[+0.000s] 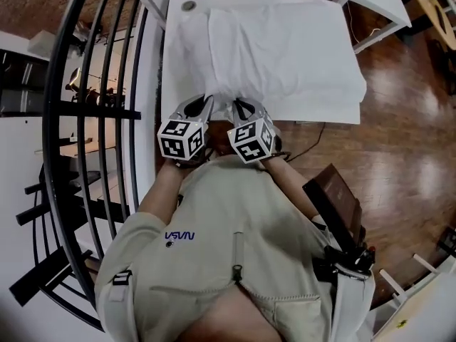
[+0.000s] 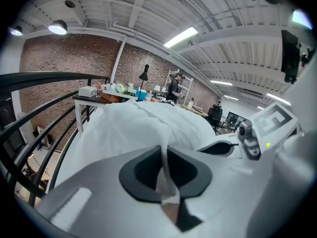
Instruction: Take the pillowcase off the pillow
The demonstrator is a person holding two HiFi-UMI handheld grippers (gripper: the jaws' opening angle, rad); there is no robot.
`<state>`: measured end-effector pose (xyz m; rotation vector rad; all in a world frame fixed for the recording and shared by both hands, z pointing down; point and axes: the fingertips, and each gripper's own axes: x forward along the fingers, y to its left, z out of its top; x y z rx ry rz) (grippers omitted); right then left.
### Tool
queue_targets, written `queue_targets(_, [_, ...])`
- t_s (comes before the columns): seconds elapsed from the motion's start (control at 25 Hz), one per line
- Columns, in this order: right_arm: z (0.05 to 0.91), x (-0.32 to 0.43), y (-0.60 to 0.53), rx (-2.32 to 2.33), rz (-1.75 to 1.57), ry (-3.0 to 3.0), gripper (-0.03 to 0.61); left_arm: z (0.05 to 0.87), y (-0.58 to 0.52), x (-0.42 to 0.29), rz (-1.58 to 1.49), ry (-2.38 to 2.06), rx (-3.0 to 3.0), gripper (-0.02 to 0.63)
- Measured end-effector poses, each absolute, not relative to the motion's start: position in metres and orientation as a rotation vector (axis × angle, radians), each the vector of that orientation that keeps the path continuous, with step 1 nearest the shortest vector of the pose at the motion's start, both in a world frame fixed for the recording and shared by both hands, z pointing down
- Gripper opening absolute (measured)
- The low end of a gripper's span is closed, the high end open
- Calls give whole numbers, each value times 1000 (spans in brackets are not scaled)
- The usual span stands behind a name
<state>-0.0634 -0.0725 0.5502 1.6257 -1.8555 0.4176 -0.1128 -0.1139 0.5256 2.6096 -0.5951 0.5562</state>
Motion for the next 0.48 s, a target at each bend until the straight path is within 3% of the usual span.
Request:
queue_targets(0.28, [524, 24, -45, 1921, 402, -1598, 6, 498, -149, -128, 396, -662, 2606, 21])
queue_targets(0.48, [543, 138, 13, 2131, 581, -1293, 3, 524, -176, -179, 408, -836, 2450, 18])
